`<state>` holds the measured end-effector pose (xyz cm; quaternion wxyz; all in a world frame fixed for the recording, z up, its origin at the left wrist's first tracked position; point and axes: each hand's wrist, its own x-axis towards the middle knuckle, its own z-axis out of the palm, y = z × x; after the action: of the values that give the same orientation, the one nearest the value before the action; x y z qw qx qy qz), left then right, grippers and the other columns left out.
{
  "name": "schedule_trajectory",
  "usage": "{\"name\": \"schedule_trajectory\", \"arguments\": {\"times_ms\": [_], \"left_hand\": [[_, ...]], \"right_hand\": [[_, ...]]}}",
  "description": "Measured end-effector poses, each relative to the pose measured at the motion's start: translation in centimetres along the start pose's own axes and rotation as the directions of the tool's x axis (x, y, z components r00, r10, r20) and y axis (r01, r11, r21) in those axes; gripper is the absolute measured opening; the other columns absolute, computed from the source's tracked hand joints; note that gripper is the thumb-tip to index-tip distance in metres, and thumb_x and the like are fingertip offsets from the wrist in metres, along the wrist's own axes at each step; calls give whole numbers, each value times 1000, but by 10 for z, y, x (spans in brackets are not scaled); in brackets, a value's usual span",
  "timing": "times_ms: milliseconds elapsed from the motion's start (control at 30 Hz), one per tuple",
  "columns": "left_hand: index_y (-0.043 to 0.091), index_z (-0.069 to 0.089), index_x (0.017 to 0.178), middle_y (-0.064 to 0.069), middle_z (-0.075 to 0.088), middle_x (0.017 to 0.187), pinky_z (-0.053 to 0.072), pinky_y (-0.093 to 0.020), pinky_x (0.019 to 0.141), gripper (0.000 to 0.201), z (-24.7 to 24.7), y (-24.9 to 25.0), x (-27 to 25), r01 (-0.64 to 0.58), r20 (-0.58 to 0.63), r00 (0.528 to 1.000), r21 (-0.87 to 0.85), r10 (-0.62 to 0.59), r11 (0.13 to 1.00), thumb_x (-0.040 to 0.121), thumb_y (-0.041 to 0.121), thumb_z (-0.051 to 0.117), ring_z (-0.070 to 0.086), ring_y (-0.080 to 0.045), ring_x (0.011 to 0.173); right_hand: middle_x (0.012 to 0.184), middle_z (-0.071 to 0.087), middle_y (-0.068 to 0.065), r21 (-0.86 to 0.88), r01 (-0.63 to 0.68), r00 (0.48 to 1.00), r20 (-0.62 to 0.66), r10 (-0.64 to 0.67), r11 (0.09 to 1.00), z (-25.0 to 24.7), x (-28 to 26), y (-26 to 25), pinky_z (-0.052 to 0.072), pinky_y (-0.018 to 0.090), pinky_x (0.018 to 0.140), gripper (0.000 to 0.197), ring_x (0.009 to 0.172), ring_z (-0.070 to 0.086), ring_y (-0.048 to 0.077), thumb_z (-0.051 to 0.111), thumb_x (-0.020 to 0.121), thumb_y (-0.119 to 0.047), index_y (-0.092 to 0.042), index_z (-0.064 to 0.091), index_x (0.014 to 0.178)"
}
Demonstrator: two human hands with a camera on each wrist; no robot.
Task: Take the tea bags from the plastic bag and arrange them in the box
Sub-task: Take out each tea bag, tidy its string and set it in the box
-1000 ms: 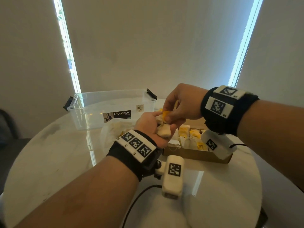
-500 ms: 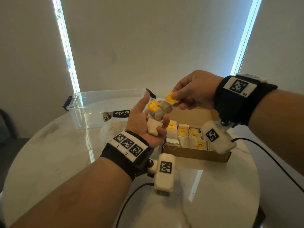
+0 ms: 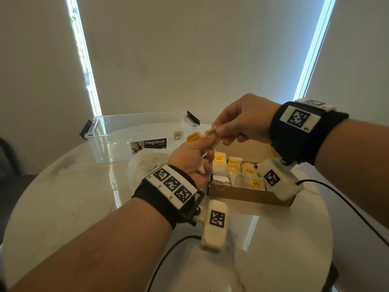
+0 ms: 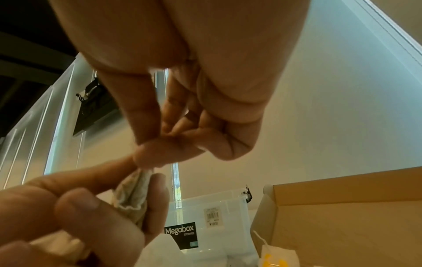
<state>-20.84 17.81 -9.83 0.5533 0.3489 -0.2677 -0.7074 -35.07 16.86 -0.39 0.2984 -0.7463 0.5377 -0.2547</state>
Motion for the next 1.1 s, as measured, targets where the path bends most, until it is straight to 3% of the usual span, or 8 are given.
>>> {"name": "schedule_trajectory", "arguments": {"times_ms": [233,400,533,633,700,767,900,1100], "left_hand": [[9,60,110,-16,69,94,33,-13,33,62,-9,5,-7,242,192,959,-159,-210,957,88,66,50,56,-12,46],[10,64,103,-11,69,99,30,-12,32,39,-8,7,-7,296,282,920,-46,-272,954,87,45,61,56,-8,45],[14,58,91,-4,66,79,30,-12,32,21,-11,8,-5,209,78,975,12,-209,978,94,35,59,50,-5,42],[16,58,89,0,64,77,33,-15,32,17,-18,11,-4,102,-105,992,296,-74,950,94,31,64,48,-5,41],[14,62,91,1,64,72,36,-18,37,16,-25,12,-5,21,-131,988,624,78,781,89,26,72,48,-7,44],[15,65,82,1,62,67,39,-21,42,16,-25,11,-7,-69,-11,988,868,157,492,80,22,80,51,-10,50],[21,70,82,5,68,80,46,-23,63,21,-10,6,-3,-146,154,981,986,116,-79,71,27,87,63,-13,77],[22,69,117,2,68,105,51,-27,79,45,7,1,17,-171,226,970,892,85,-419,75,33,84,62,-16,95]], "right_hand": [[68,70,6,12,55,998,-20,-55,998,-11,-1,1,50,26,58,8,48,54,11,73,89,-17,-18,78,94],[87,75,23,104,-3,996,91,-7,995,-8,5,-1,49,32,66,12,59,67,22,62,87,5,3,74,88],[74,74,11,-70,35,999,32,-33,997,-3,10,2,53,30,66,7,58,68,14,76,83,-9,-3,73,83],[75,76,6,-239,16,998,67,0,971,-3,13,8,56,33,73,19,66,74,15,82,79,-9,-12,67,91],[76,76,2,-302,-9,996,83,36,953,-3,15,14,57,29,71,26,66,75,13,83,78,-11,-17,66,96],[73,75,-3,-383,-4,994,96,44,924,-3,16,21,57,26,74,18,65,73,8,84,79,-16,-18,70,91],[74,75,0,-433,-58,973,178,148,899,-8,14,39,54,32,75,7,63,70,9,80,82,-13,-14,73,84],[89,78,8,-446,-136,898,323,300,885,-14,4,57,52,32,69,8,71,75,19,71,89,-7,-11,72,97]]}}
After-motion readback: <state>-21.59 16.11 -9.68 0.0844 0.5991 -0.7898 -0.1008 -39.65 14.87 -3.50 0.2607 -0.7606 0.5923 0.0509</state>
